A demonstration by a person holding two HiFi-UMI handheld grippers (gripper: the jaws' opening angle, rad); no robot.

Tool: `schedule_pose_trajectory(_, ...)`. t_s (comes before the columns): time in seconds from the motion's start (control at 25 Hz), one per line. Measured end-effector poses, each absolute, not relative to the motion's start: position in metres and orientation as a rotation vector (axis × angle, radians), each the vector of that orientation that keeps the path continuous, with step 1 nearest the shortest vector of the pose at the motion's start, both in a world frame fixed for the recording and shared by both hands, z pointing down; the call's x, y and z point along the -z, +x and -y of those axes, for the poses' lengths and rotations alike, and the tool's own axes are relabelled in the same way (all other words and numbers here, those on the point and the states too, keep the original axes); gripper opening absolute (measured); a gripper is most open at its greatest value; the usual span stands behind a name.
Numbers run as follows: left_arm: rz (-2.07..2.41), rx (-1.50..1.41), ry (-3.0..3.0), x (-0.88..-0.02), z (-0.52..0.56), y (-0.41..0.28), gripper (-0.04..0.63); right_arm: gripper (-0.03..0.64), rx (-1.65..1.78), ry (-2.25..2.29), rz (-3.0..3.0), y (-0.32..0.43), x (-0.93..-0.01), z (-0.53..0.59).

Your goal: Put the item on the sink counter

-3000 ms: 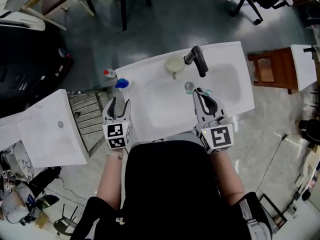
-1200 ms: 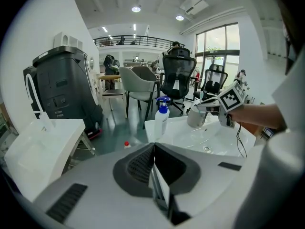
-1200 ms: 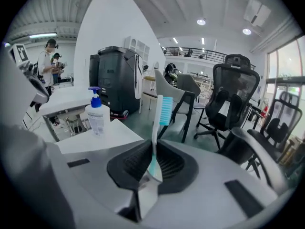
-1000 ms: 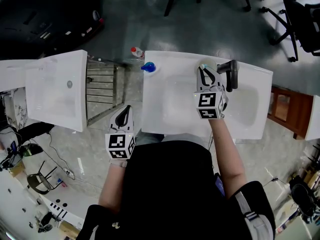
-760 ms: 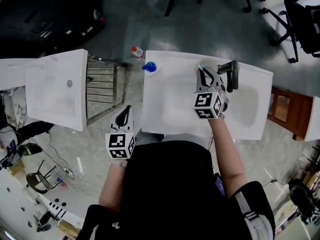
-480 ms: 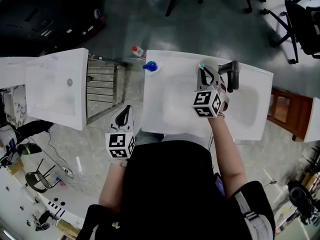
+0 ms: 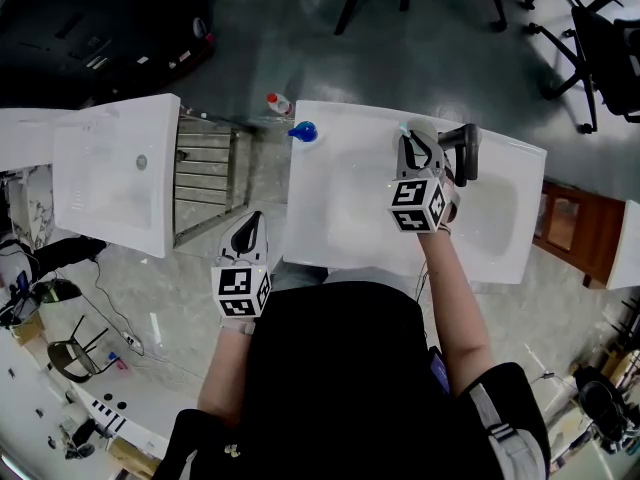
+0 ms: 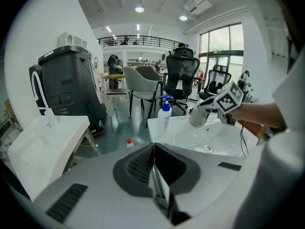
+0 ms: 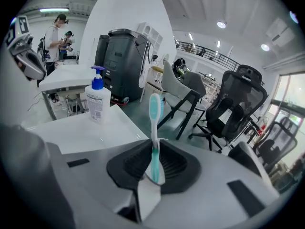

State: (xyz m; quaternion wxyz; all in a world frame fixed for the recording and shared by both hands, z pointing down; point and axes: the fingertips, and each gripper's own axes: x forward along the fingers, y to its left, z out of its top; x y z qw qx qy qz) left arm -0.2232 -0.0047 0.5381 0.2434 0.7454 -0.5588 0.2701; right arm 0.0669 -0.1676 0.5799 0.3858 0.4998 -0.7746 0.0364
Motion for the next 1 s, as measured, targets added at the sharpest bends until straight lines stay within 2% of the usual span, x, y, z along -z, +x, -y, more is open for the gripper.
schedule_pose_trajectory(0.2,1.536,-0.712,2.028,-0.535,0.004,-0.222,0.023,0.061,-0.105,1.281,1.993,0.067,-0.576,0.166)
schedule_pose_trajectory(0.28,1.541,-0.709,2.029,-0.534,0.002,-0.22,0.023,0.143,-0.115,1.292,2.002,0.068,-0.573,0.164)
schedule_pose_trajectory(0.6,1.536,-0.669,2.119,-0.513,0.007,-0.192,0.023,0.143,-0.145,1.345,2.184,0.069,-0.526,0.149)
schedule_pose_trajectory(1.0,1.507,-0.529,2.301,-0.465,0.022,-0.125,0.023,0.089,-0.286,1.395,2.437,0.088,-0.46,0.1)
